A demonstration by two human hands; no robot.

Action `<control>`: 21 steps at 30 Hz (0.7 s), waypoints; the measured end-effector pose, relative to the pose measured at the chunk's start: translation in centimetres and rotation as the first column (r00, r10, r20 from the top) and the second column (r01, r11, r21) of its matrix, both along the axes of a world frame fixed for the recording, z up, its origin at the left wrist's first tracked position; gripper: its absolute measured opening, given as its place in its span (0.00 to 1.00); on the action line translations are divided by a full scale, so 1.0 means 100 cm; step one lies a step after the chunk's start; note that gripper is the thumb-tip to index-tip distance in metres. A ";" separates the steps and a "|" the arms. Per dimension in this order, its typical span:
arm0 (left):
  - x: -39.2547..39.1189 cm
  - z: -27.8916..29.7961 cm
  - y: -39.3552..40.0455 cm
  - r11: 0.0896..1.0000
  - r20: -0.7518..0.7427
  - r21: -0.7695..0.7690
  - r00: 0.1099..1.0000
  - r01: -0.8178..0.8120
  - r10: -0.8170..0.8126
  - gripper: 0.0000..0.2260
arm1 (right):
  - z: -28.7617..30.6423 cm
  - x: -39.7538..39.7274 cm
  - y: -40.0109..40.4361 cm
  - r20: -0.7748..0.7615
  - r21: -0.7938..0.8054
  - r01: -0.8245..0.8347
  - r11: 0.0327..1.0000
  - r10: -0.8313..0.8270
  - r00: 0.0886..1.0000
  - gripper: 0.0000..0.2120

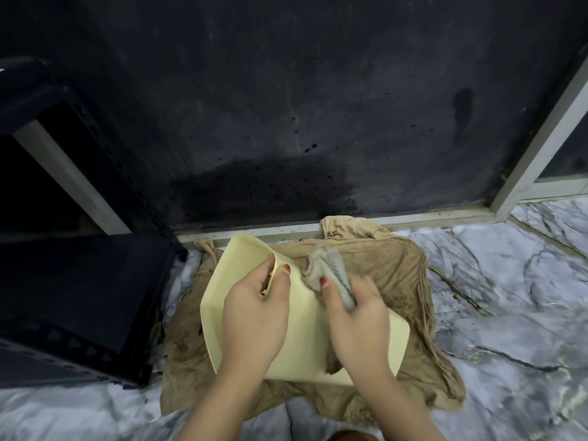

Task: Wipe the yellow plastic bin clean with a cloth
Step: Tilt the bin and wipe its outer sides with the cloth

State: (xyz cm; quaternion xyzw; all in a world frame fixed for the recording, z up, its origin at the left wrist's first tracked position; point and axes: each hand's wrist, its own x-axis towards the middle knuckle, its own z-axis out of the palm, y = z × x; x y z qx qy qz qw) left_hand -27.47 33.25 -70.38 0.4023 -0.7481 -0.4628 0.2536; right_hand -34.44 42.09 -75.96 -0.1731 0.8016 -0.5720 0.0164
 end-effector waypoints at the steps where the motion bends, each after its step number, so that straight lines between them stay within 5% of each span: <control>1: 0.001 -0.001 -0.002 1.000 0.005 -0.005 1.000 -0.009 0.009 0.18 | 0.002 0.001 -0.004 -0.008 0.004 -0.015 1.000 0.015 1.000 0.09; 13: 0.005 0.000 -0.014 0.980 -0.058 0.182 0.995 -0.075 0.087 0.15 | -0.051 -0.032 0.029 0.127 0.095 0.140 0.986 -0.151 0.980 0.10; 21: 0.013 0.014 -0.020 0.837 -0.079 0.548 0.995 -0.011 0.064 0.03 | -0.067 -0.030 0.048 0.141 0.088 0.164 0.983 -0.175 0.974 0.14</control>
